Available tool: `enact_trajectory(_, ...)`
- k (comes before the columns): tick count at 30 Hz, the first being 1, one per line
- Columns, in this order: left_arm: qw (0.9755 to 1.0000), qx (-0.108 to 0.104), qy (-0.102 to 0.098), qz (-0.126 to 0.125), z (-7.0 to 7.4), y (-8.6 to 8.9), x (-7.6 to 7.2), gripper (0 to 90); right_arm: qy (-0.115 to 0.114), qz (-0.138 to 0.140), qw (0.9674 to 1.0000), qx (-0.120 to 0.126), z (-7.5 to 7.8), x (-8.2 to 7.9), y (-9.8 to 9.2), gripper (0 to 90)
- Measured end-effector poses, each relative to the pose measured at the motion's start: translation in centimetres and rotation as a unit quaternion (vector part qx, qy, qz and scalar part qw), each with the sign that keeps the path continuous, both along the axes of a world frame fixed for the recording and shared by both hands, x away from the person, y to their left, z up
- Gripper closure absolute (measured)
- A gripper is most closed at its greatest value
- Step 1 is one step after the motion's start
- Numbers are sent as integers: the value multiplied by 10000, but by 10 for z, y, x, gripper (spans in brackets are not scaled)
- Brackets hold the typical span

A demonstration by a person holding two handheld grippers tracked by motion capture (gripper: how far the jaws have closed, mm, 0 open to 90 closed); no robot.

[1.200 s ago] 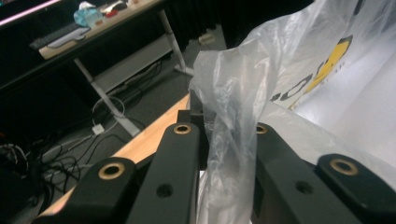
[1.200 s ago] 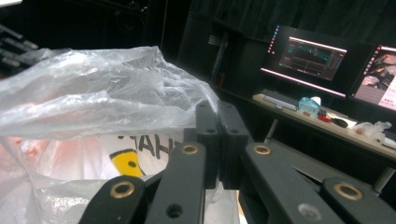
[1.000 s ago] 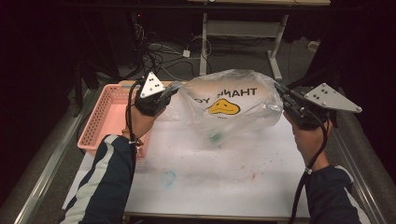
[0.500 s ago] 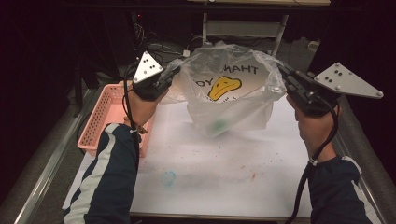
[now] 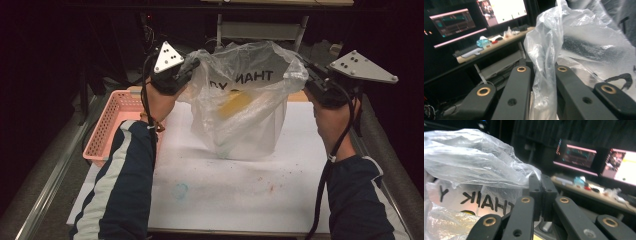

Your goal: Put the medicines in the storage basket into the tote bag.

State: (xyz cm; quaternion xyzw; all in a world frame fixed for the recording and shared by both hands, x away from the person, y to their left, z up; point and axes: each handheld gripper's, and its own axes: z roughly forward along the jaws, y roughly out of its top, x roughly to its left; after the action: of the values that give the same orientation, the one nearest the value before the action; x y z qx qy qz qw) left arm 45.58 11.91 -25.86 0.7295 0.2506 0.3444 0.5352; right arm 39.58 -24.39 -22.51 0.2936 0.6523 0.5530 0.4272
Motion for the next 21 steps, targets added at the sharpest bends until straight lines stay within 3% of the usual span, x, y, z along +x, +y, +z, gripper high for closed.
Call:
enact_trajectory(7, 9997, 64, 84, 213, -15, -13, 19, 857, 432, -421, 9982, 40, -22, 36, -11, 900)
enact_trajectory(10, 9994, 73, 168, 284, -21, -18, 27, 810, 585, -592, 9965, 69, -30, 49, -17, 900)
enact_trajectory(19, 9987, 83, 251, 445, -28, -25, 35, 581, 788, -816, 9935, -32, -44, 65, -24, 900)
enact_trajectory(21, 9986, -2, 275, 461, -27, -23, 34, 531, 796, -834, 9933, -62, -46, 66, -25, 900)
